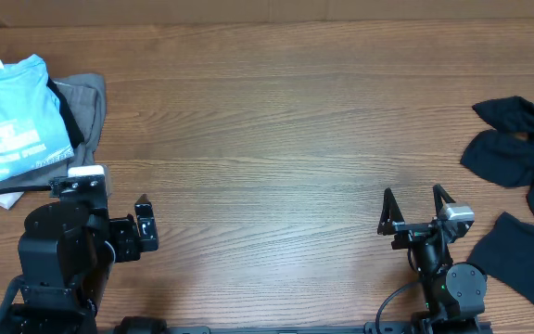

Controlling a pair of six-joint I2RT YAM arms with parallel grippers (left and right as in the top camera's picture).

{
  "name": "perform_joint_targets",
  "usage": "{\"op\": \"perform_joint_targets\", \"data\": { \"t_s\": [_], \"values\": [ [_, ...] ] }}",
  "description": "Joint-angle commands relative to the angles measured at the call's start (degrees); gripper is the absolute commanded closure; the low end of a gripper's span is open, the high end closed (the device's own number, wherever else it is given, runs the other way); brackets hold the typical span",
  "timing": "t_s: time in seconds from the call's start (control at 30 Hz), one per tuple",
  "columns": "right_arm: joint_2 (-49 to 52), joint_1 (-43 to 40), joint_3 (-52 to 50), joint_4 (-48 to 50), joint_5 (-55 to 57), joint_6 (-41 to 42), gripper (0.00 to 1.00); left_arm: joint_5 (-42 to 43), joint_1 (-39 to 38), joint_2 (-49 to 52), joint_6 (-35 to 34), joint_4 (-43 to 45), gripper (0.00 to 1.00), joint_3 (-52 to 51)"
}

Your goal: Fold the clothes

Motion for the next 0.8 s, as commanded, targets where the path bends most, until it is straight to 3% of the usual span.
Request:
{"op": "perform_joint_targets", "data": {
  "t_s": [0.0, 0.5, 0.77],
  "values": [
    [-0.6, -0.3, -0.6, 0.3, -0.3, -0.2, 0.0, -0.9, -0.4, 0.0, 0.9, 0.2, 0.0, -0.1],
    [-0.6, -0.3, -0.6, 0.3, -0.3, -0.2, 0.0, -0.9, -0.4, -0.3, 0.9, 0.2, 0.0, -0.2],
    [-0.6, -0.3, -0.6, 0.3, -0.3, -0.2, 0.0, -0.9, -0.4, -7.9, 0.9, 0.2, 0.0, -5.0]
  ]
}}
